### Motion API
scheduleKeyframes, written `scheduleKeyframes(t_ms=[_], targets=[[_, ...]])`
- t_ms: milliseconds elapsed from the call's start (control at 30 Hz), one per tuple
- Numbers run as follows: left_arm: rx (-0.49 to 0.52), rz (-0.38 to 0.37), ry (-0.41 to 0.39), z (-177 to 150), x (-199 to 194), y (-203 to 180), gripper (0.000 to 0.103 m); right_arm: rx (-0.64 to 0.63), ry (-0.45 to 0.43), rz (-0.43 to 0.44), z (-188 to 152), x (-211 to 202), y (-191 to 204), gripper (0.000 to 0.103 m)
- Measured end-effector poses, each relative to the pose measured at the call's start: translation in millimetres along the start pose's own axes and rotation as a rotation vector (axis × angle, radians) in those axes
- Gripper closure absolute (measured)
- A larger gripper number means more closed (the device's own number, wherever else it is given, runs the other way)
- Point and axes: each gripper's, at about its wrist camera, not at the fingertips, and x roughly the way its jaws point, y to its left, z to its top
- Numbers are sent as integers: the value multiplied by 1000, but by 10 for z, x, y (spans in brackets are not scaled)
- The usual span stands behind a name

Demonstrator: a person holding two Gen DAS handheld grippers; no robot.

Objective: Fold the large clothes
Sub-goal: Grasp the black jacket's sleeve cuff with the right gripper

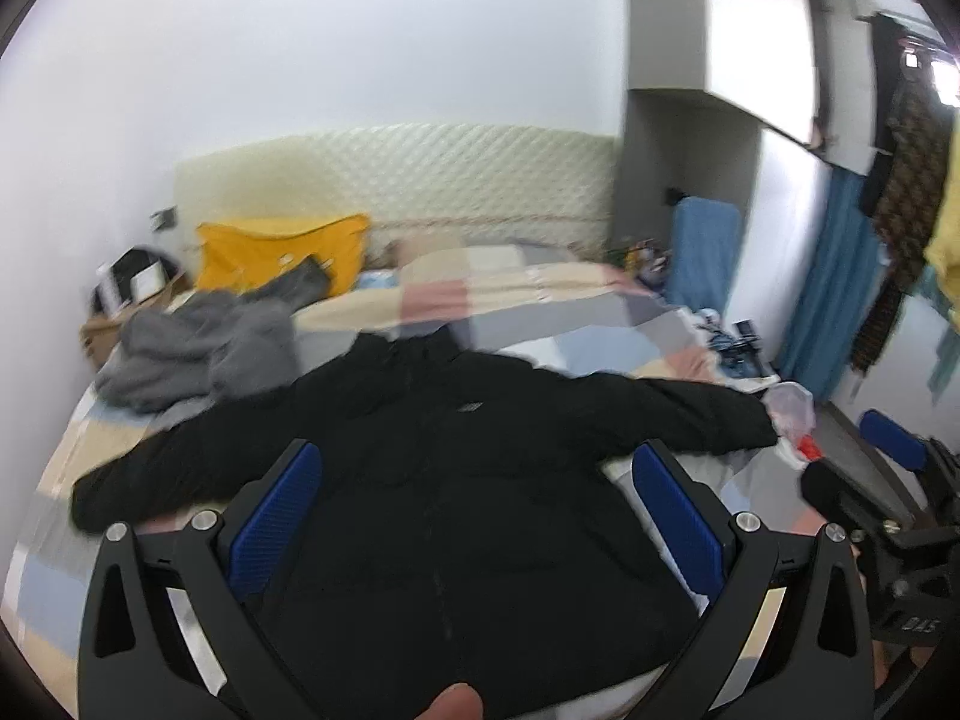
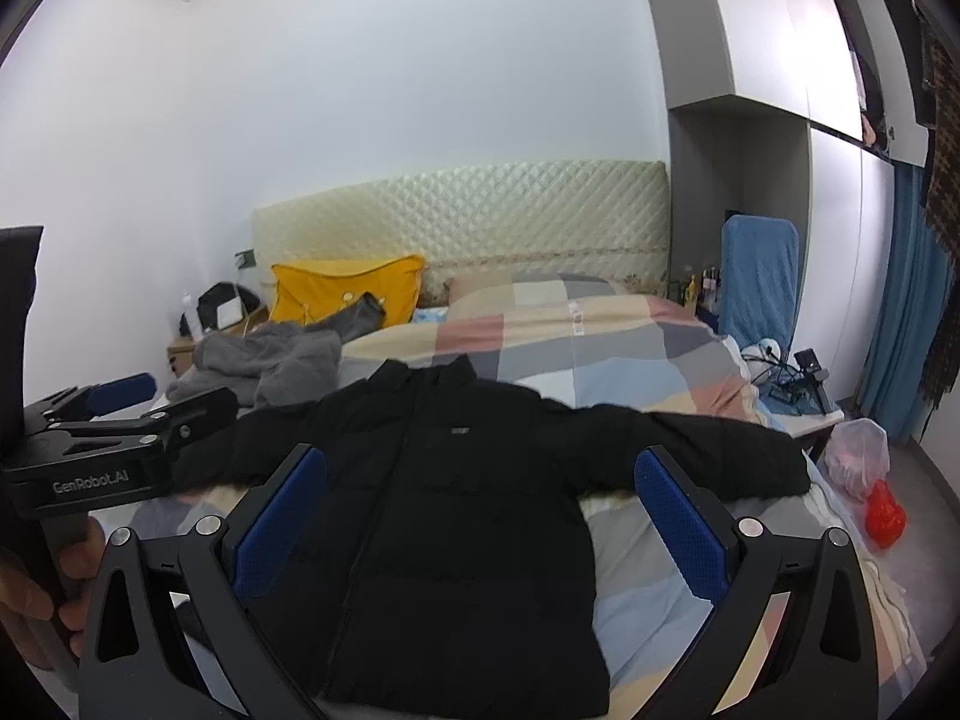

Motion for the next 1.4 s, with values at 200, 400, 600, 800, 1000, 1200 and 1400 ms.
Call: scheduleKeyframes(t_ms=[200, 400, 600, 800, 1000, 1200, 1400], targets=[[36, -40, -54, 84, 335, 25, 0, 66, 3, -23, -105, 451, -266, 0], [-25, -28, -72, -35, 671, 391, 0, 81, 23, -71, -247, 863, -561, 0], [-69, 26, -42, -337, 1060, 746, 0, 106, -73, -173, -221, 1158, -1096, 0], [-154, 6, 42, -652, 1428, 1018, 0, 255, 39, -231, -420, 1742, -1998, 0], [-187, 49, 83, -942, 1711, 1194, 0, 435, 51, -274, -861, 2173, -2926, 0], [-191, 89, 117, -1057, 1881, 1311, 0, 803, 57, -316, -1452, 2469, -3874, 7], [-209, 128, 118, -1102, 1957, 1453, 0, 982, 55, -316, -1767, 2753, -4360, 18]])
